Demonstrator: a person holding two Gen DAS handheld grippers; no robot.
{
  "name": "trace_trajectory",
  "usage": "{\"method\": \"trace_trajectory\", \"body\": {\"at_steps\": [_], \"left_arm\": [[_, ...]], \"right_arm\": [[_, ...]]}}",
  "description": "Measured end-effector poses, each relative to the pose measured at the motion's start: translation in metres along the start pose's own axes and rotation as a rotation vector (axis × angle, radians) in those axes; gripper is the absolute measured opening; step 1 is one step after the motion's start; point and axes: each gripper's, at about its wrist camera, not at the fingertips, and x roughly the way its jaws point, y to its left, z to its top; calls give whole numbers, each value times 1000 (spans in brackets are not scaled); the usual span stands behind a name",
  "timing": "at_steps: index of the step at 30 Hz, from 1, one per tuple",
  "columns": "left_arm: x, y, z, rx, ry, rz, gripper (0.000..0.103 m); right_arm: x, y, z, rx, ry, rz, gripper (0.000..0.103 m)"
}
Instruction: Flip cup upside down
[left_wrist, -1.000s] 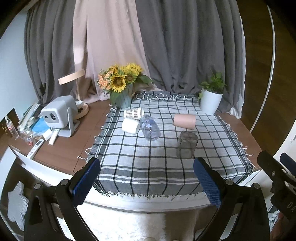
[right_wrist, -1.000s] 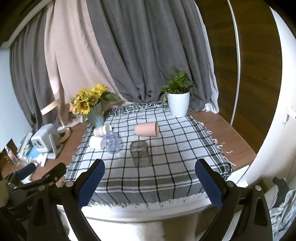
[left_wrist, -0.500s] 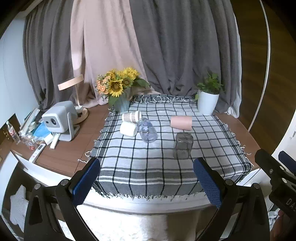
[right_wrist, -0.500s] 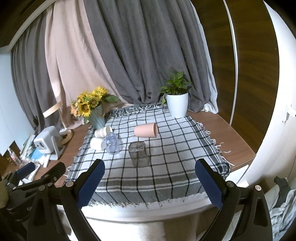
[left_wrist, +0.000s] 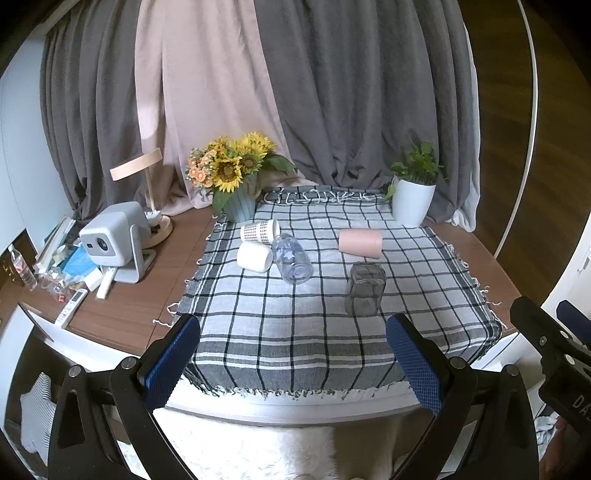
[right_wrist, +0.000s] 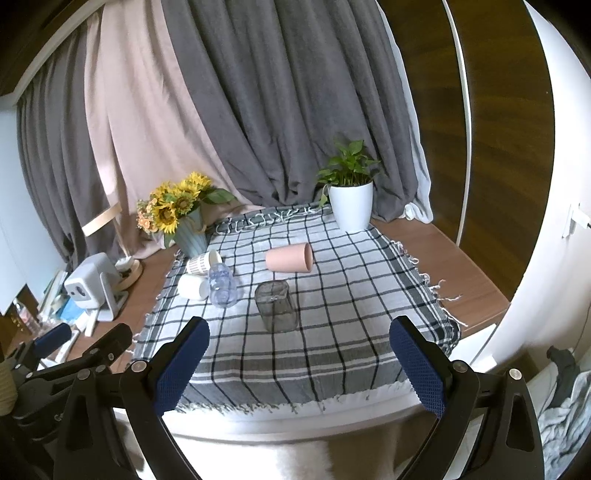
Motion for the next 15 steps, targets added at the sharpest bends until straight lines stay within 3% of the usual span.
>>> {"method": "trace_trajectory", "body": {"at_steps": [15], "left_arm": [[8, 0, 3, 2, 1, -6, 103]], "right_arm": [[6, 2, 1, 5, 4, -13, 98]]}}
